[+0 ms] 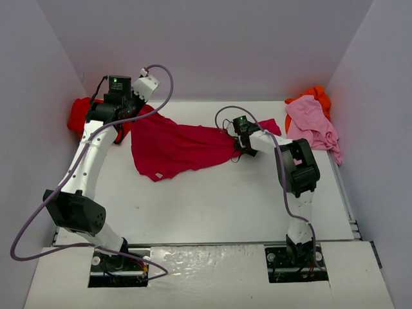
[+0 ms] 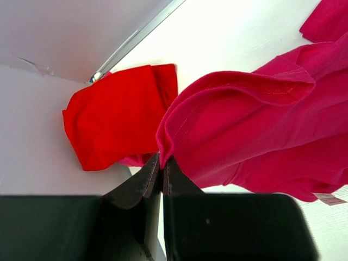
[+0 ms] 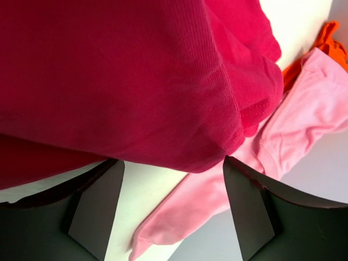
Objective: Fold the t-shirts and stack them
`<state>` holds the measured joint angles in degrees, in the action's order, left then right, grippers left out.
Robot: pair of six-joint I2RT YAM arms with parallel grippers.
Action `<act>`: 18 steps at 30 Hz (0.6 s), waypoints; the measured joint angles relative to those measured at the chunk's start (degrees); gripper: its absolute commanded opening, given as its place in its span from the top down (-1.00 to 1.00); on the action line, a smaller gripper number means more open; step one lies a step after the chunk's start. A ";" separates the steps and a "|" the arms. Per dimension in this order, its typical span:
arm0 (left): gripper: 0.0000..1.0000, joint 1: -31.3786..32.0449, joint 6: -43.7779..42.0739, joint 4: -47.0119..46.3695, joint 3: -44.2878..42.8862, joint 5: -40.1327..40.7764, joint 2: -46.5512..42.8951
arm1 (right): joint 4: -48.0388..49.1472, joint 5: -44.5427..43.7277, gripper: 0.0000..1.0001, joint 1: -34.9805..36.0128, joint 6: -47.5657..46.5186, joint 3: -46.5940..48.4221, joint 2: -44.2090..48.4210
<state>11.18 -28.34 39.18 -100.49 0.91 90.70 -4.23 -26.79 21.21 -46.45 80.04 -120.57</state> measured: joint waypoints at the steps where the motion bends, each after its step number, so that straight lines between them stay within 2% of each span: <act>1: 1.00 0.00 0.00 0.00 0.00 -0.06 0.00 | -0.82 0.93 -0.44 -0.02 -0.02 0.47 0.09; 3: 1.00 0.00 0.00 0.00 0.00 -0.21 0.00 | -2.57 3.30 -0.50 -0.17 -0.05 1.56 0.28; 9: 1.00 0.00 0.00 0.01 0.08 -0.89 -0.01 | -9.48 14.33 -0.51 -1.92 0.23 5.56 2.98; 18: 1.00 0.00 -0.07 1.82 0.26 -3.46 -0.02 | -16.01 29.31 -0.49 -9.19 1.21 13.80 5.63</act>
<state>11.18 -28.41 41.00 -100.22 -2.56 90.67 -20.24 2.52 12.02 -45.23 93.84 -114.95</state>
